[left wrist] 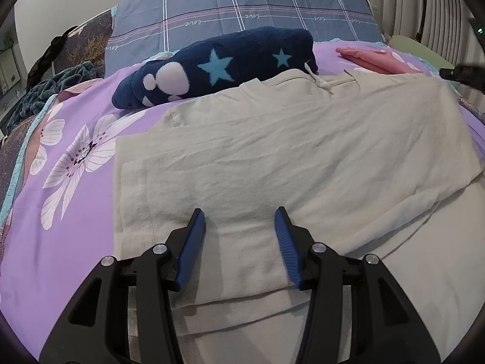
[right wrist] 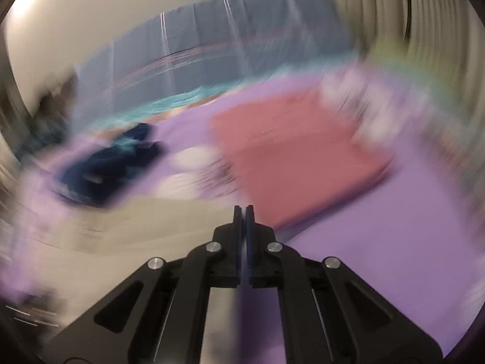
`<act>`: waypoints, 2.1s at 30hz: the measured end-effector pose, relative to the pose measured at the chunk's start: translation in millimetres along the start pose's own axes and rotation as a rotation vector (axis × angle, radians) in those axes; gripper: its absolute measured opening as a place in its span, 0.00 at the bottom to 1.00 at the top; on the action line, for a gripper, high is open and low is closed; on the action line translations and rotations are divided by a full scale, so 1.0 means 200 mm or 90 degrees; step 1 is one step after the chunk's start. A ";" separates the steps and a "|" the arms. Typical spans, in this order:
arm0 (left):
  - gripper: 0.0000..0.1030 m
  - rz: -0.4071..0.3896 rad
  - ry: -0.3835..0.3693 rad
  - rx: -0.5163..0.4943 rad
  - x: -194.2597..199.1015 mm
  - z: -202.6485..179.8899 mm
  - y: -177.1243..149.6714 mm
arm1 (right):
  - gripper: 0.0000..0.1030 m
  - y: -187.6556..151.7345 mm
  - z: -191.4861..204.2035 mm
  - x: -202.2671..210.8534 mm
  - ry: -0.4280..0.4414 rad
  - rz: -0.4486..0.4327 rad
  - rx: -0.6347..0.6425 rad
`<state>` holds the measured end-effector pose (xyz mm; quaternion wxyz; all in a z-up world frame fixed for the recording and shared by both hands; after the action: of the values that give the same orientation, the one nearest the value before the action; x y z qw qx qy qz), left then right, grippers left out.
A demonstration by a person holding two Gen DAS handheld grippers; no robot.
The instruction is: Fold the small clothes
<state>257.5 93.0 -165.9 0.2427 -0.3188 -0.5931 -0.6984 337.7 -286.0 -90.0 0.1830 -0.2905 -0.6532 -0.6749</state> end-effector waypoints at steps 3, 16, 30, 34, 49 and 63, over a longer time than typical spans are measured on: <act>0.49 -0.003 -0.001 0.003 0.00 0.00 0.00 | 0.03 -0.07 0.03 -0.14 -0.151 0.034 0.163; 0.49 -0.001 0.005 -0.003 0.00 0.00 0.00 | 0.30 -0.70 0.19 0.28 0.097 0.088 0.209; 0.66 -0.010 -0.148 0.042 0.71 0.22 -0.65 | 0.40 -0.90 -0.18 0.81 0.206 0.092 0.062; 0.66 0.022 -0.170 -0.010 0.80 0.14 -0.87 | 0.41 -1.10 -0.31 0.88 0.268 0.157 0.017; 0.59 0.013 -0.340 0.068 1.19 0.06 -1.29 | 0.45 -1.60 -0.43 1.36 0.468 0.187 -0.087; 0.01 0.010 -0.383 0.169 1.11 0.11 -1.29 | 0.18 -1.59 -0.39 1.33 0.532 0.200 -0.104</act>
<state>-74.7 169.3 -173.7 0.1015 -0.4809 -0.7216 -0.4877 -77.8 -302.7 -167.3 0.5075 -0.1020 -0.4158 -0.7478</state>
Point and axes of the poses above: each gripper's, at about its wrist camera, not at the fingertips, and x roughly against the way its jaws point, z to its left, y to its top, the point moved 4 cm from there along -x, roughly the way its jaws point, and after that the axes turned 2 degrees about -z, right-handed, at the moved point
